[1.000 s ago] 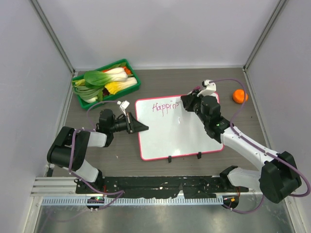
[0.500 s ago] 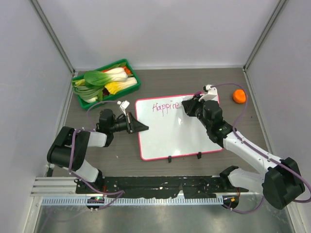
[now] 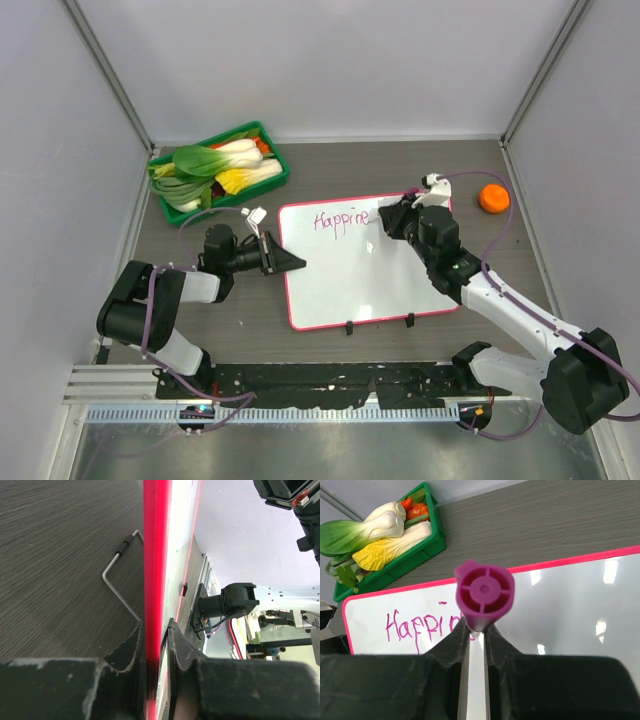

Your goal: Write a sentence on the whiteboard

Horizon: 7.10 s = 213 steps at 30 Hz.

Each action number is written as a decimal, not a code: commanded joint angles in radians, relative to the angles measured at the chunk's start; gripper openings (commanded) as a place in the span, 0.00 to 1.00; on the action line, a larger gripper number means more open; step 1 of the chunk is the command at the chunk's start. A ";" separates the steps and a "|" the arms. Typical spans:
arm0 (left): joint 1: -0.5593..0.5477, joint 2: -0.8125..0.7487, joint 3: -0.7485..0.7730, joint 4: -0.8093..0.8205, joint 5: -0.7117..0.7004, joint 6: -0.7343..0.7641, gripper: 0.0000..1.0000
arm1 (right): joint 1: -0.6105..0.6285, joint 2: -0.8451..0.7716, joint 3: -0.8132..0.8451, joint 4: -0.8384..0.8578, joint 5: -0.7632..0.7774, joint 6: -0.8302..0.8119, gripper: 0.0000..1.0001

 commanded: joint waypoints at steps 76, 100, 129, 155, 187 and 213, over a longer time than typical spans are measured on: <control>-0.030 0.023 -0.011 -0.149 -0.124 0.151 0.00 | -0.022 -0.019 0.006 0.031 -0.040 -0.006 0.01; -0.030 0.019 -0.011 -0.152 -0.125 0.153 0.00 | -0.104 -0.023 0.051 0.051 -0.040 0.009 0.01; -0.030 0.023 -0.008 -0.156 -0.127 0.154 0.00 | -0.108 -0.058 -0.009 -0.036 -0.056 -0.009 0.01; -0.032 0.019 -0.008 -0.161 -0.130 0.159 0.00 | -0.106 -0.040 -0.012 0.017 -0.120 0.026 0.01; -0.032 0.007 -0.008 -0.175 -0.133 0.168 0.00 | -0.126 -0.233 -0.032 -0.079 -0.063 -0.001 0.01; -0.030 -0.006 -0.006 -0.192 -0.141 0.179 0.00 | -0.144 -0.238 -0.018 -0.096 -0.056 -0.017 0.01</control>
